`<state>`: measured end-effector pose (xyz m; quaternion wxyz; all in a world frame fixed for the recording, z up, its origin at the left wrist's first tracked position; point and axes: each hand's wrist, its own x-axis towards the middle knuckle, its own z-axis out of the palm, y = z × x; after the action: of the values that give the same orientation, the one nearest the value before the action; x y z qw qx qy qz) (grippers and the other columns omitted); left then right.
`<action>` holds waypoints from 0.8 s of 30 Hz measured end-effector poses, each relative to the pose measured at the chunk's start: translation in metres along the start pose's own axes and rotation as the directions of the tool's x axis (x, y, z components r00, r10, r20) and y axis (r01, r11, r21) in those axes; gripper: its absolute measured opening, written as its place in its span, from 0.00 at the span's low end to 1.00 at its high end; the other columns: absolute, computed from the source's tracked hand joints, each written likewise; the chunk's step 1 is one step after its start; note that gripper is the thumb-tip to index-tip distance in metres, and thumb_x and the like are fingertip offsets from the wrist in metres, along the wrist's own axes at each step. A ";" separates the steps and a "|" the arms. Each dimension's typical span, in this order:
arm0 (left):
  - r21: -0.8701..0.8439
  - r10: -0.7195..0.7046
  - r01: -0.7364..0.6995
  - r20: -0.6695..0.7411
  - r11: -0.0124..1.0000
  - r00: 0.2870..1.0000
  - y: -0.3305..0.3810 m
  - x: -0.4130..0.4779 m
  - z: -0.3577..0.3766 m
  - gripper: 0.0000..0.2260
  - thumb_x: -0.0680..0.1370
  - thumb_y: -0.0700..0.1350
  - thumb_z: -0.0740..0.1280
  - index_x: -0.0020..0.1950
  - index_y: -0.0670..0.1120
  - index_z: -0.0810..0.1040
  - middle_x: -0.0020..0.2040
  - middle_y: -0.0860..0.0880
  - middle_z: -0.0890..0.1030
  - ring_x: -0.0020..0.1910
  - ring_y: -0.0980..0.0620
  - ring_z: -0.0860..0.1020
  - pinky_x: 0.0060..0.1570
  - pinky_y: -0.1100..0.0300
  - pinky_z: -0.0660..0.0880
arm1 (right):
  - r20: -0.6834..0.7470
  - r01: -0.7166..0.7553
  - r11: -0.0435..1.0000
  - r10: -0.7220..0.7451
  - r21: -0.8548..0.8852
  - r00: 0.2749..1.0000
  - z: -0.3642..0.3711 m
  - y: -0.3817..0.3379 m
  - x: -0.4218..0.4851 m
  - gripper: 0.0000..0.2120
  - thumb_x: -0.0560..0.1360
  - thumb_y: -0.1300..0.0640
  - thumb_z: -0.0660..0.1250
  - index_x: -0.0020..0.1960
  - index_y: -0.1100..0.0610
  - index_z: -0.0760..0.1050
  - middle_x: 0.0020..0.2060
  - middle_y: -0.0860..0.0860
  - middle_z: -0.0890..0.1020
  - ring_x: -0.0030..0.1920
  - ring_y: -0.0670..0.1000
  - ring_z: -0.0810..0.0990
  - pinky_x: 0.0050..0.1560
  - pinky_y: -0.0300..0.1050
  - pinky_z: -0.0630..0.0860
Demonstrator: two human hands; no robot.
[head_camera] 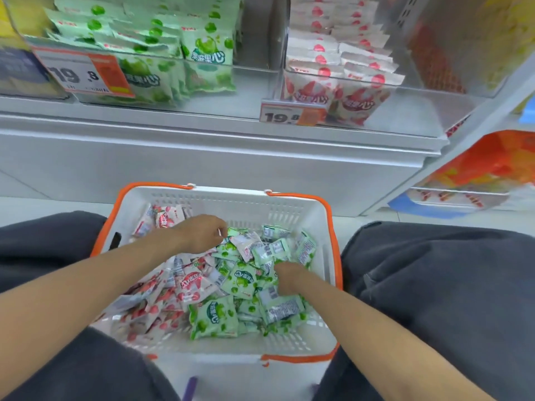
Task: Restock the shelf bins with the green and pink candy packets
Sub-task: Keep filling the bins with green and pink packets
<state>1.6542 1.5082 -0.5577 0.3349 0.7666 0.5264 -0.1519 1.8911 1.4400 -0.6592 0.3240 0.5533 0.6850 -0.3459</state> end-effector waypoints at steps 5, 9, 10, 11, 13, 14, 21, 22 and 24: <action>0.013 0.002 -0.002 0.051 1.000 0.999 0.000 0.001 0.008 0.11 0.81 0.44 0.61 0.62 0.48 0.78 0.61 0.49 0.78 0.53 0.51 0.75 0.55 0.57 0.73 | -0.021 -0.072 0.990 0.075 0.118 0.997 -0.009 0.006 0.006 0.12 0.76 0.68 0.59 0.35 0.60 0.67 0.33 0.52 0.69 0.32 0.50 0.69 0.41 0.45 0.76; -0.035 0.022 -0.018 0.109 0.999 0.994 0.002 -0.004 0.004 0.20 0.77 0.46 0.70 0.68 0.48 0.73 0.66 0.48 0.74 0.62 0.50 0.74 0.60 0.58 0.71 | -0.162 0.049 0.837 0.048 0.546 0.986 -0.066 -0.013 -0.013 0.07 0.77 0.65 0.64 0.49 0.68 0.79 0.45 0.61 0.83 0.43 0.57 0.85 0.52 0.53 0.81; -0.041 0.030 -0.026 0.099 0.999 0.995 0.002 -0.006 0.001 0.25 0.76 0.46 0.72 0.71 0.48 0.70 0.70 0.49 0.72 0.65 0.49 0.73 0.62 0.58 0.70 | -0.214 0.085 0.766 0.069 0.637 0.974 -0.085 -0.020 -0.024 0.07 0.77 0.66 0.64 0.50 0.68 0.79 0.45 0.63 0.84 0.44 0.58 0.85 0.51 0.54 0.81; -0.059 0.034 -0.029 0.085 0.998 0.996 0.001 -0.009 -0.001 0.31 0.74 0.47 0.74 0.75 0.49 0.65 0.73 0.49 0.69 0.68 0.48 0.70 0.64 0.57 0.69 | -0.273 0.136 0.692 0.091 0.709 0.958 -0.103 -0.025 -0.034 0.07 0.77 0.66 0.63 0.50 0.68 0.79 0.44 0.63 0.84 0.43 0.58 0.85 0.51 0.54 0.82; -0.165 0.057 -0.052 0.026 0.985 0.998 0.003 -0.015 -0.007 0.42 0.70 0.49 0.78 0.78 0.50 0.57 0.76 0.51 0.63 0.72 0.48 0.67 0.68 0.56 0.66 | -0.327 0.231 0.468 0.134 0.853 0.936 -0.137 -0.033 -0.056 0.06 0.77 0.68 0.62 0.49 0.68 0.77 0.39 0.62 0.83 0.38 0.56 0.85 0.48 0.51 0.83; -0.236 0.072 -0.079 -0.035 0.968 0.997 0.007 -0.018 -0.010 0.44 0.69 0.50 0.78 0.79 0.50 0.56 0.75 0.52 0.65 0.71 0.49 0.67 0.67 0.56 0.67 | -0.307 0.258 0.293 0.135 0.921 0.942 -0.151 -0.037 -0.069 0.05 0.76 0.69 0.62 0.50 0.68 0.77 0.38 0.62 0.83 0.37 0.56 0.85 0.45 0.49 0.83; -0.690 -0.018 -0.201 -0.296 0.695 0.955 0.031 -0.030 -0.054 0.07 0.76 0.46 0.72 0.53 0.50 0.78 0.45 0.55 0.83 0.44 0.59 0.80 0.41 0.67 0.73 | -0.523 0.442 0.368 0.156 0.818 0.838 -0.213 -0.050 -0.116 0.07 0.77 0.59 0.63 0.41 0.59 0.74 0.36 0.54 0.76 0.37 0.52 0.76 0.42 0.44 0.75; -0.731 -0.013 -0.179 -0.248 0.658 0.969 0.034 -0.034 -0.063 0.05 0.77 0.47 0.71 0.52 0.51 0.79 0.45 0.54 0.84 0.44 0.58 0.81 0.41 0.65 0.72 | -0.567 0.480 0.410 0.117 0.776 0.816 -0.221 -0.051 -0.119 0.06 0.76 0.59 0.65 0.40 0.57 0.74 0.38 0.54 0.77 0.40 0.51 0.76 0.45 0.45 0.75; -0.791 -0.028 -0.180 -0.241 0.584 0.970 0.037 -0.039 -0.078 0.05 0.77 0.49 0.71 0.52 0.52 0.79 0.49 0.53 0.84 0.47 0.56 0.81 0.43 0.61 0.71 | -0.610 0.554 0.390 0.024 0.735 0.792 -0.234 -0.054 -0.125 0.06 0.76 0.60 0.67 0.41 0.56 0.72 0.42 0.55 0.80 0.43 0.51 0.79 0.51 0.48 0.78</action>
<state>1.6624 1.5249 -0.4649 0.5898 0.5646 0.5390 0.2069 1.8456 1.5598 -0.4208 -0.2827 0.5855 0.5393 -0.5351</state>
